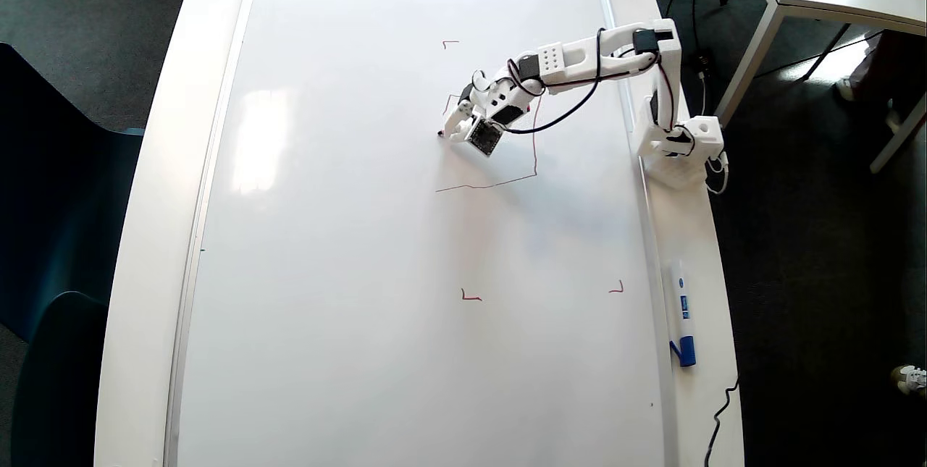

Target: Draw on a whiteboard a robot head using a pen attached to the gripper

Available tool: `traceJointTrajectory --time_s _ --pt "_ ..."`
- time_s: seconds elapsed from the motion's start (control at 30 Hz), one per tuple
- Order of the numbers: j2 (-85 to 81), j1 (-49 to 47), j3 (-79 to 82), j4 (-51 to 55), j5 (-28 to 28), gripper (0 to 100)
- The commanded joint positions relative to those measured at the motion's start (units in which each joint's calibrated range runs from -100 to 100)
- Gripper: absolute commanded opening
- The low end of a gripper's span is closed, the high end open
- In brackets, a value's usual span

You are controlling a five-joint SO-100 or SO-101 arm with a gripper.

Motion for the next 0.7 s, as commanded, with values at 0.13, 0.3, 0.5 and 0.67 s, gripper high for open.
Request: traceJointTrajectory --time_s 0.13,0.3,0.5,0.67 --pt "2.13 -5.21 -4.11 -0.71 -1.01 1" --pt "4.14 -7.42 -6.83 -0.71 -1.01 1" --pt "4.23 -9.34 -7.38 -0.71 -1.12 1" --pt "4.31 -10.22 -7.38 -0.71 -2.99 1"
